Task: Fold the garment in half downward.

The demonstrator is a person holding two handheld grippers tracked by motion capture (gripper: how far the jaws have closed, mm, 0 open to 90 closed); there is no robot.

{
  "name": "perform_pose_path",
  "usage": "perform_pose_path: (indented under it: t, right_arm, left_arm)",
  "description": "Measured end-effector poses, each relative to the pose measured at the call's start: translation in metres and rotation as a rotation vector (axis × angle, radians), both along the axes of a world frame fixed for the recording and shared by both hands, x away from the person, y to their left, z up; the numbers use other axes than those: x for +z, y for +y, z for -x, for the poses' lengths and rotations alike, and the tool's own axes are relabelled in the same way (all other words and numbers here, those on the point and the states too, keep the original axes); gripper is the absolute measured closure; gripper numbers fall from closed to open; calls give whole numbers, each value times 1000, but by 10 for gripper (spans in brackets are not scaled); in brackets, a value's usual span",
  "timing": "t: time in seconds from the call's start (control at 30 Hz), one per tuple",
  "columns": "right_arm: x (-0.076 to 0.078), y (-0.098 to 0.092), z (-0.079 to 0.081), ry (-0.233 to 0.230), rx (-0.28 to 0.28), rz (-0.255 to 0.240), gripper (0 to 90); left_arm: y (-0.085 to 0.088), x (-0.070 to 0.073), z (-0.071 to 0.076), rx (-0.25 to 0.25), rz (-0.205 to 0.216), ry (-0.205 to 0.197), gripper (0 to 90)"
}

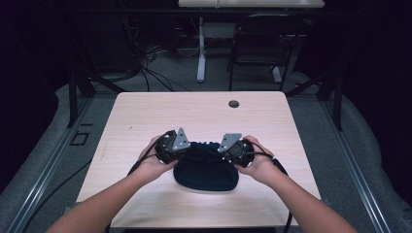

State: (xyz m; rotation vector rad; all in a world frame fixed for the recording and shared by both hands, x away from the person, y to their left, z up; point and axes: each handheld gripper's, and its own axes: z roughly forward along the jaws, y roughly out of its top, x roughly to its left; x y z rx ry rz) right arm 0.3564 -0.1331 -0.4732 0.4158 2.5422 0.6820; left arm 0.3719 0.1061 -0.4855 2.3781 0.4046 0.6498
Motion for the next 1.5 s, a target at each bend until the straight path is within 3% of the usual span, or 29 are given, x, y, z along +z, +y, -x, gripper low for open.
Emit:
perform_pose_path:
  t: [0.07, 0.47, 0.57, 0.63, 0.73, 1.03, 1.07, 1.33, 1.47, 1.5]
  right_arm:
    - [-3, -1, 3, 14, -7, -28, 809]
    - [-16, -1, 21, 26, -6, -9, 807]
    - [-22, -2, 26, 41, -13, -44, 807]
    - [-24, -2, 28, 39, -5, -15, 806]
    - [-27, -2, 32, 49, -2, -21, 806]
    - [-41, 1, 46, 66, 11, -38, 800]
    - [-42, 2, 47, 71, 19, -17, 800]
    - [-56, 5, 59, 76, 37, -1, 794]
    - [-59, 5, 64, 100, 35, -12, 771]
    - [-62, 5, 65, 109, 30, -34, 769]
  left_arm:
    - [0, -2, 3, -8, -1, 1, 808]
    - [2, -15, 19, -39, -15, 21, 805]
    - [2, -20, 23, -47, -16, 27, 804]
    - [3, -23, 26, -52, -21, 31, 803]
    - [4, -26, 29, -56, -21, 31, 801]
    - [10, -37, 39, -68, -1, 76, 784]
    - [10, -38, 41, -70, -1, 77, 782]
    - [15, -50, 54, -96, 14, 117, 743]
    - [18, -55, 61, -116, 17, 139, 717]
    - [18, -57, 63, -120, 15, 146, 708]
